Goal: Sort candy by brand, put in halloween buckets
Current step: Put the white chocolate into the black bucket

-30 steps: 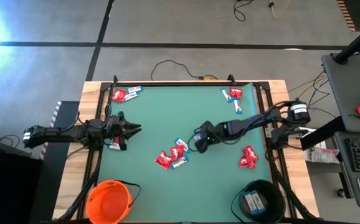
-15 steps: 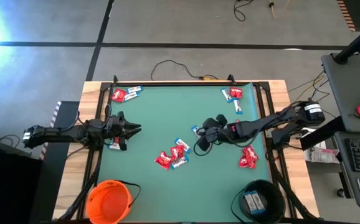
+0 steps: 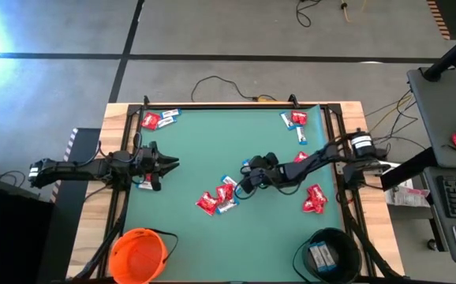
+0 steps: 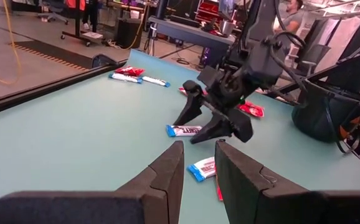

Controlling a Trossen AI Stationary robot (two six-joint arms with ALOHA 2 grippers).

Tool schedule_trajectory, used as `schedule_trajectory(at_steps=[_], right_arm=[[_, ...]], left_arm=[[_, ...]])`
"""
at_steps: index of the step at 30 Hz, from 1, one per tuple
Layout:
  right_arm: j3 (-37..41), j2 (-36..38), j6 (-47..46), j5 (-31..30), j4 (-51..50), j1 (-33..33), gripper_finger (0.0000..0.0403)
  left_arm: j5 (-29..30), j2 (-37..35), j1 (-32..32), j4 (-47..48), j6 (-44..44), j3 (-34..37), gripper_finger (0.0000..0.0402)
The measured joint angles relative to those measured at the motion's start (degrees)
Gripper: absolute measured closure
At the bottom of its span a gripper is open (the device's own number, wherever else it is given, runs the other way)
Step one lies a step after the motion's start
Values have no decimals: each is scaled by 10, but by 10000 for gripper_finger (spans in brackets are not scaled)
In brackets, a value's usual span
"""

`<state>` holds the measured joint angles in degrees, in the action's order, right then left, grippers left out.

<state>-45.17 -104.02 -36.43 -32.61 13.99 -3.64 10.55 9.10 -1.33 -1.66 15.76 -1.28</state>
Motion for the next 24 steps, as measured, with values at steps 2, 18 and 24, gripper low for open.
schedule_trajectory(at_steps=[2, 18, 24], right_arm=[[0, -16, 1, -29, 13, -2, 139], [80, -96, 36, -89, 240, -22, 214], [82, -134, 55, -88, 249, -22, 229]], left_arm=[[0, 0, 0, -1, 0, 0, 326], [0, 5, 0, 0, 0, 0, 326], [0, 5, 0, 0, 0, 0, 326]])
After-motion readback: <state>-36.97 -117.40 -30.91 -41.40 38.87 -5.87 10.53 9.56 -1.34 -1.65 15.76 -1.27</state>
